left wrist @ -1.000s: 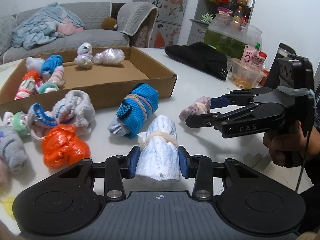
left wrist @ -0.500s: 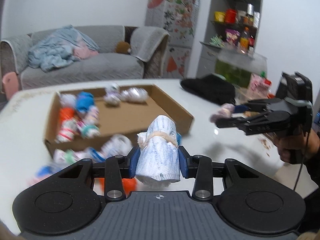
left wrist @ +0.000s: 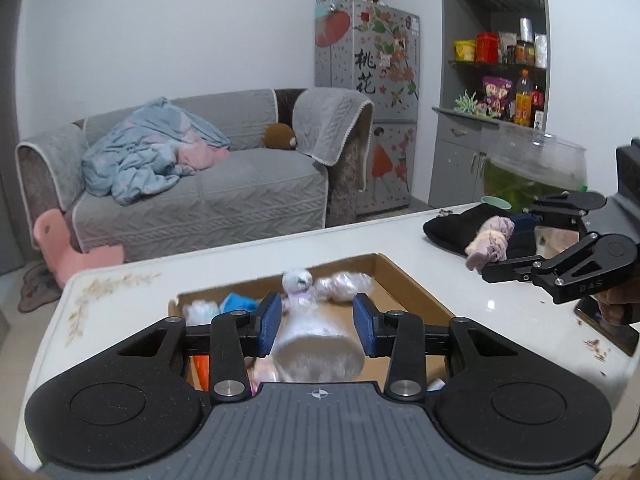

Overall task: Organize objects
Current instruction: 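Carry the white roll with left tool while right tool carries lilac sock to tray, then lower both rolls into the tray and open both tools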

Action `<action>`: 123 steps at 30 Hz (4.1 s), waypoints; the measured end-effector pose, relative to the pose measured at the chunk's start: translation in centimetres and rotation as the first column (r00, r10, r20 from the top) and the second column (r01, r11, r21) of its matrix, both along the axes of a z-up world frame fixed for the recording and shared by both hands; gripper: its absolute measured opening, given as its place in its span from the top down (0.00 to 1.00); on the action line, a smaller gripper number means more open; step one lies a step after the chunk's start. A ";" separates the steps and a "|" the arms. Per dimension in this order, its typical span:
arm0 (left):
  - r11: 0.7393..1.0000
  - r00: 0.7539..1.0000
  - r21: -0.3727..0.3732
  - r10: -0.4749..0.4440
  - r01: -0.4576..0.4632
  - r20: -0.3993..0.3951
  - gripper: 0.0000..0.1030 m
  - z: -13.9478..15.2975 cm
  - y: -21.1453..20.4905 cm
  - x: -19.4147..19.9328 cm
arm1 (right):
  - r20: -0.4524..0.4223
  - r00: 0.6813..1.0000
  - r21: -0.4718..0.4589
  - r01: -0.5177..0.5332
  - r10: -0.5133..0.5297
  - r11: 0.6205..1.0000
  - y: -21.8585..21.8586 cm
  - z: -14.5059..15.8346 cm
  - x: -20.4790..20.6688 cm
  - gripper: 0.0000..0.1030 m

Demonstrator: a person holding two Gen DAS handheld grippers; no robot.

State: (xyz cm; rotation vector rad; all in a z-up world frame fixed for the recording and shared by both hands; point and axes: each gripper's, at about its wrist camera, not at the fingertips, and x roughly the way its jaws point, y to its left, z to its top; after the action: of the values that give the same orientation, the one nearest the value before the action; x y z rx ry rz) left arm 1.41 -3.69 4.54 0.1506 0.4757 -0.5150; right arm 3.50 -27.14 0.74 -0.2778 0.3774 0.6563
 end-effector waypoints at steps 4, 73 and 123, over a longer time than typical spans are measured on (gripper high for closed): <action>1.000 1.000 0.027 -0.011 0.011 -0.014 0.55 0.3 -1.5 3.8 | 0.000 0.999 -0.029 -0.041 0.041 0.999 2.2 0.5 3.5 0.42; 0.972 0.991 0.213 -0.083 0.104 -0.108 0.60 -4.9 -7.0 10.0 | -0.107 0.979 -0.096 -0.183 0.173 0.978 6.2 -2.9 8.5 0.44; 0.976 0.927 0.208 0.134 -0.063 -0.349 0.14 -9.9 -7.0 15.2 | -0.398 0.917 -0.362 -0.193 0.036 0.912 10.5 -9.5 14.8 0.28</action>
State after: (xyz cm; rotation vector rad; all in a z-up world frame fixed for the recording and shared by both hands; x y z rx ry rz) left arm 16.60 -10.68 -5.41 0.2185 0.8923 -0.3963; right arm 18.33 -16.60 -8.75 -0.5647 0.8831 0.7518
